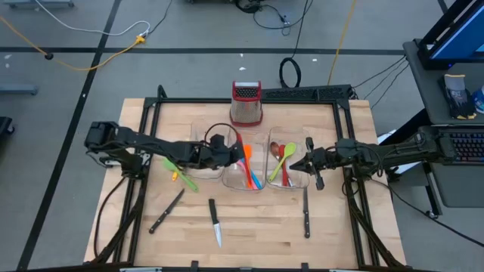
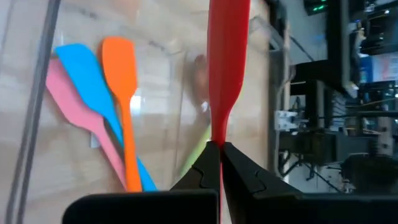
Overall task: Pick & Place Kitchen Items
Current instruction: Put the red spatula into the middle transparent bin
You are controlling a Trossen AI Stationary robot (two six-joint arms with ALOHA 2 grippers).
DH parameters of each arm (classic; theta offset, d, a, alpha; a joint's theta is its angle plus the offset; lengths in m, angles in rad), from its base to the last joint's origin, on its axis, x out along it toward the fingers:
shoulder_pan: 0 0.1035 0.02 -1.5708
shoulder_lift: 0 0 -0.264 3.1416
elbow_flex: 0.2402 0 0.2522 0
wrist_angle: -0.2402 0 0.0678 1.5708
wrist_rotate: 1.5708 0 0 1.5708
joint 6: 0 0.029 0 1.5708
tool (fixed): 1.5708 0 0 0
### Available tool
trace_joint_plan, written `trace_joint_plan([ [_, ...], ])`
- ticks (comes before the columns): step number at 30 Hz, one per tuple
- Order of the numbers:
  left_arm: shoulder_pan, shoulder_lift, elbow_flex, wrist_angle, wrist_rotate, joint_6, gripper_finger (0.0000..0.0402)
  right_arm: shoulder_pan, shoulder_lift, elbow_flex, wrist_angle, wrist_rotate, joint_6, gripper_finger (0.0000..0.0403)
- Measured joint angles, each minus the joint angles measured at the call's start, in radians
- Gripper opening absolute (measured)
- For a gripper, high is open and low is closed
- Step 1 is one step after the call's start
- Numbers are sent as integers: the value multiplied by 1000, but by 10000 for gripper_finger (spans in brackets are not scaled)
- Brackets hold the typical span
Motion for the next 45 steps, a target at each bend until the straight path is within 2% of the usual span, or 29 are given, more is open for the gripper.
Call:
trace_joint_plan([
  [12, 39, 29, 0, 1, 46, -21, 0, 0, 0, 0, -8, 0, 0, 0],
  [31, 38, 127, 2, 6, 54, -102, 0, 0, 1, 0, -23, 0, 0, 0],
  [45, 38, 139, -1, -15, 45, -95, 0, 0, 1, 0, -25, 0, 0, 0],
])
